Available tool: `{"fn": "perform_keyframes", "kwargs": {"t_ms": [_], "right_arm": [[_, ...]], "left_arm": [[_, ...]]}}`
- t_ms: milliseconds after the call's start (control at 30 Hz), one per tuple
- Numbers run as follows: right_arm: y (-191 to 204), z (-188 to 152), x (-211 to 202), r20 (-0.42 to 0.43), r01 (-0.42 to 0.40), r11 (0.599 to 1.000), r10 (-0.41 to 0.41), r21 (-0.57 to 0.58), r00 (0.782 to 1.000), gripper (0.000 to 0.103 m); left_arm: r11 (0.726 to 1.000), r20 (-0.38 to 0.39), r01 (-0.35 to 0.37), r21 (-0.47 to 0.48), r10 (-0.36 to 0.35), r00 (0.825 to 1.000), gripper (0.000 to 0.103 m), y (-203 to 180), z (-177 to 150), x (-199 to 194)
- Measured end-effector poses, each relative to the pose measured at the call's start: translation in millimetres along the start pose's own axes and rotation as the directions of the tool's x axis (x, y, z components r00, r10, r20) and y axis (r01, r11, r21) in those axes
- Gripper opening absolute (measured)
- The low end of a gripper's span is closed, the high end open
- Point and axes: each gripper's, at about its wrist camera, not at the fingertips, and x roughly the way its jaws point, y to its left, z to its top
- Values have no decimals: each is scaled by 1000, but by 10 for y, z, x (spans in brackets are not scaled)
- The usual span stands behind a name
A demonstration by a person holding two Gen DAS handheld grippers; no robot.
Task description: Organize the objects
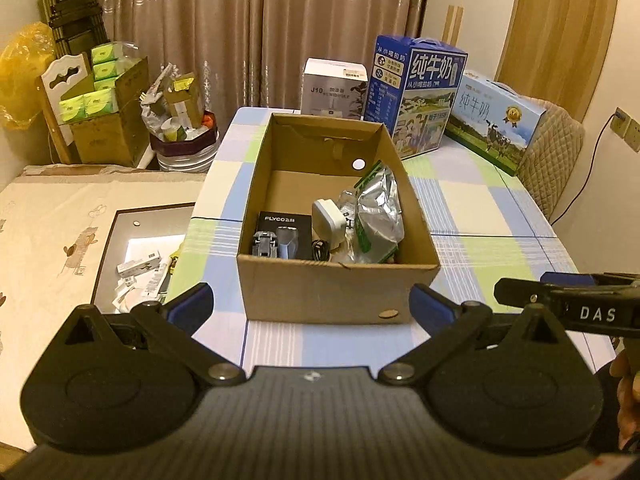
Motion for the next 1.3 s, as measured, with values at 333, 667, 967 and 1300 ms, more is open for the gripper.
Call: {"fn": "perform_keyframes", "kwargs": {"t_ms": [333, 667, 967, 1300], "right_arm": [[14, -277, -157, -13, -7, 1000, 6, -24, 1000, 70], [-36, -397, -216, -20, -8, 1000, 7, -25, 1000, 70], [-52, -389, -248, -10, -6, 1000, 6, -31, 1000, 70], [-48, -403, -243, -18, -8, 999, 7, -34, 1000, 70]], "left_arm": [[999, -13, 21, -25, -22, 1000, 102, -17, -290, -147], [1000, -55, -12, -17, 11, 998, 102, -67, -478, -107], [1000, -52, -21, 8, 21, 998, 102, -132, -492, -109], [1000, -51, -18, 18, 19, 999, 102, -163, -492, -96]]}}
